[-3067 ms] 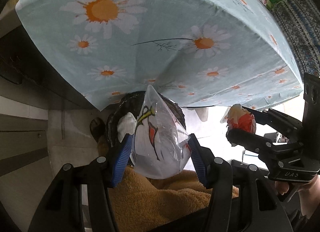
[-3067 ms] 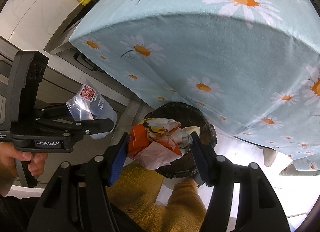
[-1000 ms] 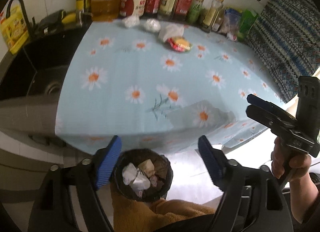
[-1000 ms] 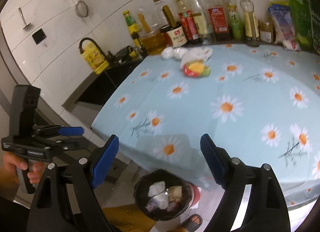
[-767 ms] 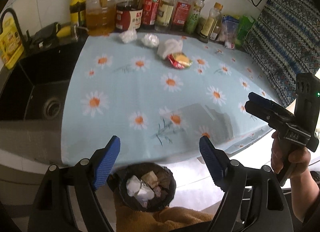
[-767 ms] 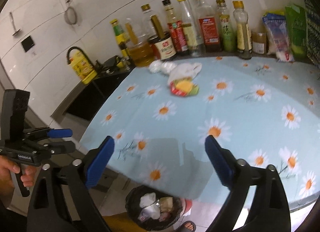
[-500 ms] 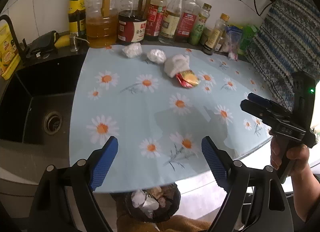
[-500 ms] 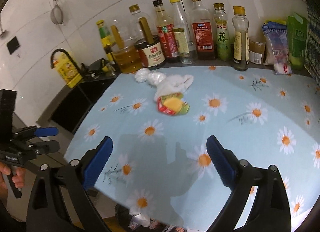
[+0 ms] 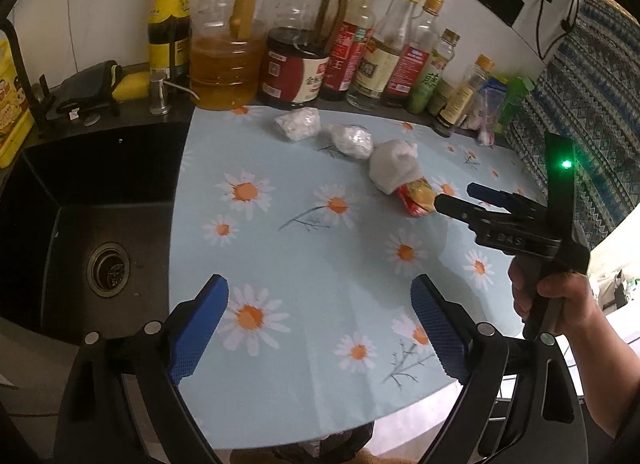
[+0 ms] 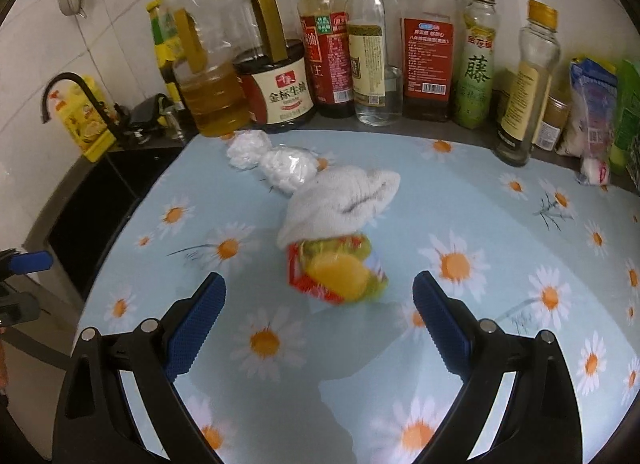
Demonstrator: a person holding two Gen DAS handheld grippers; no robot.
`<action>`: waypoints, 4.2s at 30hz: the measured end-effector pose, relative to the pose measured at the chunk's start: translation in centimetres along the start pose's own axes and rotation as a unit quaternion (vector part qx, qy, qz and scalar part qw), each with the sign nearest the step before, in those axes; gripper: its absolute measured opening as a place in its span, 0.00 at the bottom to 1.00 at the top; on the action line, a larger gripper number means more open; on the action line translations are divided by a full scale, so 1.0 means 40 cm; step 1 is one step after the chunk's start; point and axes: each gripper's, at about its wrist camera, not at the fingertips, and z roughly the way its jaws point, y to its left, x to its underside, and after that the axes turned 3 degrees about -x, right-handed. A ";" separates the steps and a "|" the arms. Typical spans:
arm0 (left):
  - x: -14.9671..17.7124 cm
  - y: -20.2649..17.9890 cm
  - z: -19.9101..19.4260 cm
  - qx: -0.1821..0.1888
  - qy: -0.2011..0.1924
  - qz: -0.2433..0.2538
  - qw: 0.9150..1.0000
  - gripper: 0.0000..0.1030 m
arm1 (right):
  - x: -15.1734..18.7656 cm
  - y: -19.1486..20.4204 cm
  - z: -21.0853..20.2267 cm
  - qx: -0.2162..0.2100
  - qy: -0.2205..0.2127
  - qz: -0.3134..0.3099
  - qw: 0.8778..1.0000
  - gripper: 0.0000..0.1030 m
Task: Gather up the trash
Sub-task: 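Grasp the yellow-and-red snack bag with the right tool, then grasp the white towel with the left tool, then lower the snack bag and towel over the black bin and open both tools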
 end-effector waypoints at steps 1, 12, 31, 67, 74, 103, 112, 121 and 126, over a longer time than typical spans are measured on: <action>-0.003 0.009 0.004 0.000 0.001 -0.001 1.000 0.87 | -0.007 -0.001 0.020 0.002 0.006 0.000 1.000 0.91; -0.033 0.073 0.048 0.010 0.016 -0.006 1.000 0.87 | -0.027 -0.011 0.130 0.031 0.054 -0.019 0.998 0.85; -0.085 0.035 0.097 0.024 0.030 0.032 0.999 0.87 | 0.002 -0.022 0.092 0.045 0.055 -0.009 0.997 0.66; -0.296 -0.371 0.453 0.060 0.081 0.269 0.958 0.86 | 0.327 -0.038 -0.293 0.069 -0.050 0.206 0.975 0.66; -0.303 -0.382 0.512 0.043 0.079 0.289 0.953 0.70 | 0.340 -0.039 -0.292 0.070 -0.053 0.215 0.973 0.66; -0.207 -0.290 0.299 0.068 0.034 0.228 0.971 0.25 | 0.312 -0.004 -0.291 0.015 -0.051 0.128 0.990 0.66; -0.071 -0.236 0.178 0.053 0.025 0.186 0.981 0.25 | 0.326 0.032 -0.293 -0.030 -0.036 0.083 0.995 0.66; 0.072 -0.201 0.086 0.035 0.023 0.137 0.990 0.25 | 0.358 0.087 -0.294 -0.073 -0.015 0.031 0.997 0.66; 0.152 -0.186 0.030 0.031 0.015 0.108 0.994 0.25 | 0.379 0.125 -0.292 -0.092 -0.001 0.003 0.996 0.66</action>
